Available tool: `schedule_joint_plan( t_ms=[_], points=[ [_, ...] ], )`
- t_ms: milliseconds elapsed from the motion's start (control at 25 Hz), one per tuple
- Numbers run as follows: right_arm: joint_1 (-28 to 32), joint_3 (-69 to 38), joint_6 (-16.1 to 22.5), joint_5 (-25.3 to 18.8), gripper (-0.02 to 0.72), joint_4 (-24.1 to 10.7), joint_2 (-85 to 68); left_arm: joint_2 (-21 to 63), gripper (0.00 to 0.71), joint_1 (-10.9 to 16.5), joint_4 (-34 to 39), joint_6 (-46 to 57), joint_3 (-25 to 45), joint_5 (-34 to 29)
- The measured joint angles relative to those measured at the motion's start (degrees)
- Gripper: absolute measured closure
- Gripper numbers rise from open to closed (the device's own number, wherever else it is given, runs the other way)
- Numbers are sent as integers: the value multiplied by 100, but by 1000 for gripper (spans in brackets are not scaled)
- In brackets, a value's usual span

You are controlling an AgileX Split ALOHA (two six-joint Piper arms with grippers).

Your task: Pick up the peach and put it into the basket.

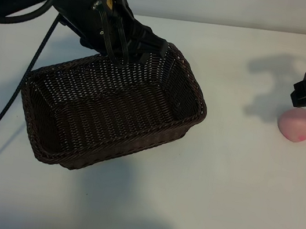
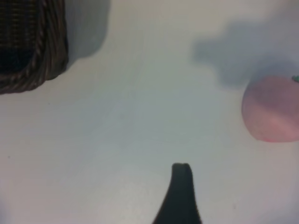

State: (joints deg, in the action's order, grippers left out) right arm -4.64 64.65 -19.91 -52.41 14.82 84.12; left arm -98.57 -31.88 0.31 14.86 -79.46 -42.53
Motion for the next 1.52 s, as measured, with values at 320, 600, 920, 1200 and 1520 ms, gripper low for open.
schedule_joint_plan(
  t_ms=[320, 600, 920, 1200, 1520],
  points=[
    [0, 0, 0, 0, 109, 0, 0, 0, 176, 0, 0, 0, 0, -5],
    [0, 0, 0, 0, 109, 0, 0, 0, 176, 0, 0, 0, 0, -5],
    [0, 0, 0, 0, 109, 0, 0, 0, 176, 0, 0, 0, 0, -5],
    [0, 0, 0, 0, 109, 0, 0, 0, 176, 0, 0, 0, 0, -5],
    [0, 0, 0, 0, 109, 0, 0, 6, 176, 0, 0, 171, 0, -217]
  ],
)
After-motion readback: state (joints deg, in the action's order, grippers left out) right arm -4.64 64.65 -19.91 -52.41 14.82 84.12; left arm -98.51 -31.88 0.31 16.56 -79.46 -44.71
